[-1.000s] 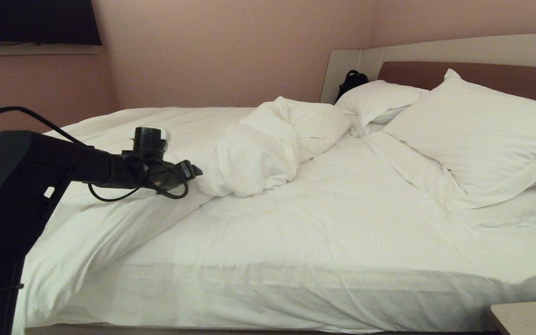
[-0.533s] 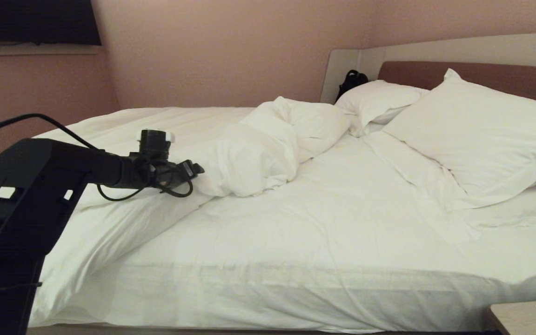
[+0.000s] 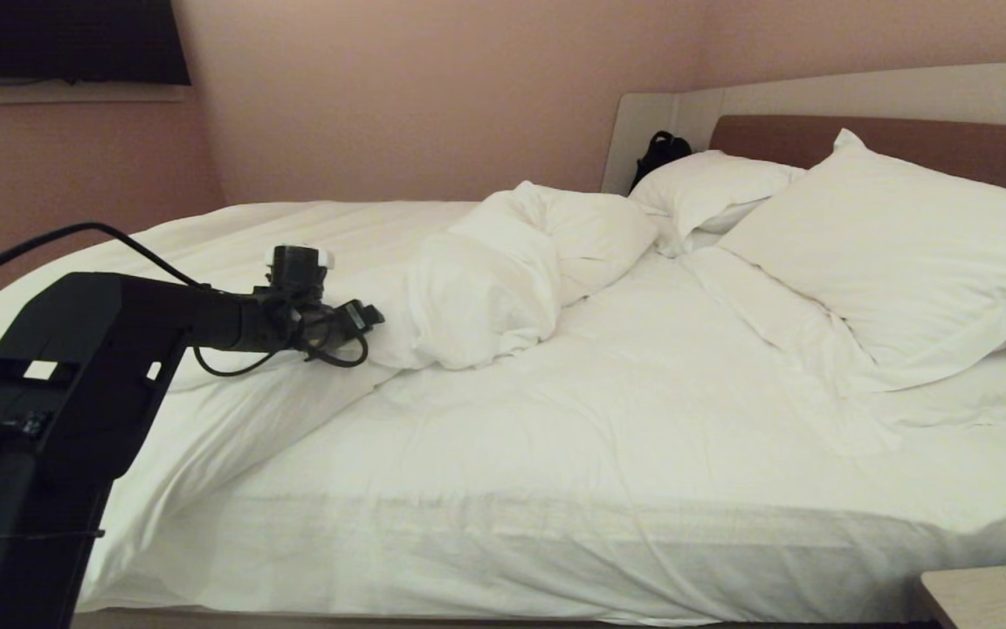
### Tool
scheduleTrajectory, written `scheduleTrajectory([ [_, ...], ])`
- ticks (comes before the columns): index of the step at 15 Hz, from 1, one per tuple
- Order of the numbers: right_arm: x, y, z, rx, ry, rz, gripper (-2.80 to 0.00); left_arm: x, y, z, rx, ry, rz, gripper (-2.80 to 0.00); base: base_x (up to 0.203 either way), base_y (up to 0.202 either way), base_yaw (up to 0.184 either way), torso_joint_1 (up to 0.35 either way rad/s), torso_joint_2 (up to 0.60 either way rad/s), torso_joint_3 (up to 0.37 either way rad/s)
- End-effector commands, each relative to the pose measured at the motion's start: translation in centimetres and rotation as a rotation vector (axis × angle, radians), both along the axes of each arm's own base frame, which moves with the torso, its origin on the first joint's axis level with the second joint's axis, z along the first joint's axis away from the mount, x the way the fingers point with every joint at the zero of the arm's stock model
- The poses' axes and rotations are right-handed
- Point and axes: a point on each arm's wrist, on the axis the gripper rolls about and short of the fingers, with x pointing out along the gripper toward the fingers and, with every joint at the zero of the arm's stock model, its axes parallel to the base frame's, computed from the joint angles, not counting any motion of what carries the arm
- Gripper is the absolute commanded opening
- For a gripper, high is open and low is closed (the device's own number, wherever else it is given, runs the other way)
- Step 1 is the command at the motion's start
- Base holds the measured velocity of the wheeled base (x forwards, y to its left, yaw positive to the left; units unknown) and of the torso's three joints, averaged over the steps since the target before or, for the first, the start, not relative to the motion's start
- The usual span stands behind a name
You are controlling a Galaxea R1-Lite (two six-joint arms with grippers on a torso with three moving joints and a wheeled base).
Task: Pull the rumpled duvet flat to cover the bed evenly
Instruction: Hold the folded corner of the quilt
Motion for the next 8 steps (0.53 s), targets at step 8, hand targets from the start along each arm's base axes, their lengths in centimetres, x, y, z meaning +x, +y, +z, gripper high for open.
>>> scheduleTrajectory([
  [8,0.0,0.0,0.0,-0.001,0.0,0.0,-2.8,0.61,0.16,0.47,0.008,-0.017,0.022,-2.8,0.0,0.0,0.0,0.0,0.0,0.0],
])
